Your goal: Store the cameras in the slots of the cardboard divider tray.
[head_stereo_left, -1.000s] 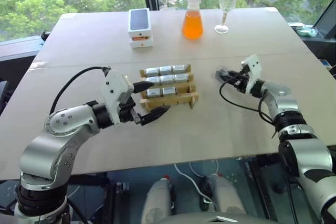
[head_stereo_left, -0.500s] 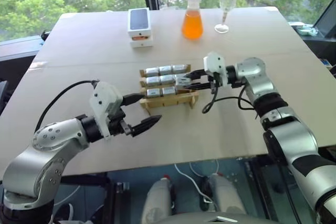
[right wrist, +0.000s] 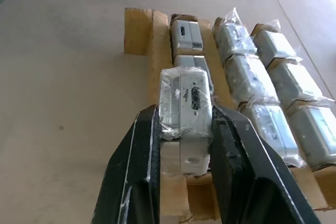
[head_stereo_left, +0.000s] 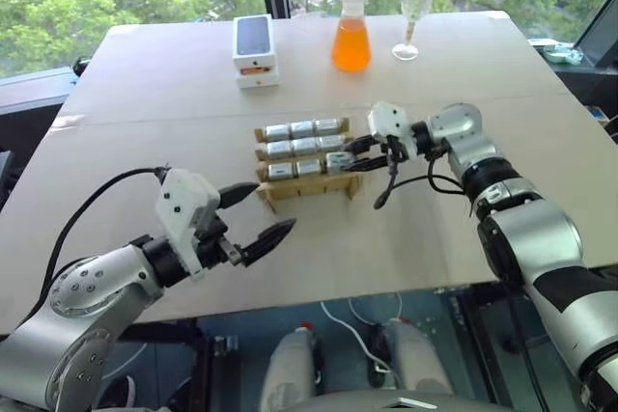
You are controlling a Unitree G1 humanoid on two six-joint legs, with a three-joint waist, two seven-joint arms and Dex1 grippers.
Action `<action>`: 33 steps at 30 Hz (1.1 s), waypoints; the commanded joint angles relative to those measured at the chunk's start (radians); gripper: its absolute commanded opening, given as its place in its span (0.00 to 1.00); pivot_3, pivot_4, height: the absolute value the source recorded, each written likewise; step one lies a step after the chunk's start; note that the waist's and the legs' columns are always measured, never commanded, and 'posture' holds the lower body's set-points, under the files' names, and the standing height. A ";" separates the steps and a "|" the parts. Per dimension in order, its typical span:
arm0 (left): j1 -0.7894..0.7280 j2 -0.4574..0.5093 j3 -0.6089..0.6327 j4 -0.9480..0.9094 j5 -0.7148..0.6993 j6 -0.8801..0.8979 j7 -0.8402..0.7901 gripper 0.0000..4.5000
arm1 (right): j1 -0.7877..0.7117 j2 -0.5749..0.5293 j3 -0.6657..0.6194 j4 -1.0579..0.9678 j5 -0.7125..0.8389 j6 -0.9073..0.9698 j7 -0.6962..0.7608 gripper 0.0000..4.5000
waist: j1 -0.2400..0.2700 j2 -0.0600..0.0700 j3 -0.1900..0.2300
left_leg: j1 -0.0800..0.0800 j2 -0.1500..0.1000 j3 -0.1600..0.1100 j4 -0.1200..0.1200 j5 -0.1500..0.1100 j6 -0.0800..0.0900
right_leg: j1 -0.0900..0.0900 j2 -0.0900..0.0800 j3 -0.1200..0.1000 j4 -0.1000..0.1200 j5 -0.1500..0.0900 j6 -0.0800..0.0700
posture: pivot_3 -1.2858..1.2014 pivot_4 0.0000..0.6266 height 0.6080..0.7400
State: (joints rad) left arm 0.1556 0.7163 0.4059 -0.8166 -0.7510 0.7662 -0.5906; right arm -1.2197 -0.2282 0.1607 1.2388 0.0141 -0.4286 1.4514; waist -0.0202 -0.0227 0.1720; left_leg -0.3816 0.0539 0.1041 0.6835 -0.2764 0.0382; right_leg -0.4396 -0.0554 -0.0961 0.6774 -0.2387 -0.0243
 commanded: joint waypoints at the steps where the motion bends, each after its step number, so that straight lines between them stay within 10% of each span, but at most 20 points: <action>1: -0.004 0.014 0.023 -0.041 -0.021 -0.014 0.016 1.00 | -0.038 0.010 -0.016 0.011 -0.021 -0.022 -0.036 0.17 | 0.000 0.000 0.000 | 0.000 0.000 0.000 0.000 0.000 0.000 | 0.000 0.000 0.000 0.000 0.000 0.000 | 0.52 0.24 1.00; 17: -0.017 0.033 0.006 -0.028 -0.037 -0.028 0.030 1.00 | -0.014 0.032 -0.003 0.050 -0.120 -0.105 -0.101 0.17 | 0.000 0.000 0.000 | 0.000 0.000 0.000 -0.001 0.000 0.000 | 0.000 0.000 0.000 -0.001 0.000 0.000 | 0.52 0.24 1.00; 18: -0.019 0.034 0.003 -0.026 -0.035 -0.028 0.030 1.00 | -0.014 0.034 -0.009 0.051 -0.116 -0.102 -0.103 0.40 | 0.000 0.000 0.000 | 0.000 0.000 0.000 -0.001 0.000 0.000 | 0.000 0.000 0.000 -0.001 0.000 0.000 | 0.52 0.24 1.00; 24: -0.030 0.033 -0.010 -0.022 -0.038 -0.028 0.030 1.00 | -0.031 0.034 -0.049 0.050 -0.094 -0.091 -0.151 0.96 | 0.000 0.000 0.000 | -0.001 0.000 0.000 -0.001 0.000 0.000 | 0.000 0.000 0.000 -0.001 0.000 0.000 | 0.52 0.24 1.00; 33: -0.052 0.030 -0.043 0.001 -0.028 -0.038 0.022 1.00 | -0.001 0.003 -0.033 0.030 -0.130 -0.148 -0.146 0.96 | 0.001 0.000 0.000 | -0.001 0.000 0.000 -0.001 0.000 0.000 | 0.000 0.000 0.000 -0.002 0.000 0.000 | 0.52 0.24 1.00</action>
State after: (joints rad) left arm 0.1187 0.7407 0.3680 -0.8122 -0.7761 0.7506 -0.5655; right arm -1.2237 -0.2152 0.1119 1.3006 -0.0929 -0.5360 1.3206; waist -0.0196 -0.0222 0.1723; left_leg -0.3822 0.0539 0.1039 0.6823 -0.2765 0.0380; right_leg -0.4398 -0.0556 -0.0962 0.6758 -0.2388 -0.0246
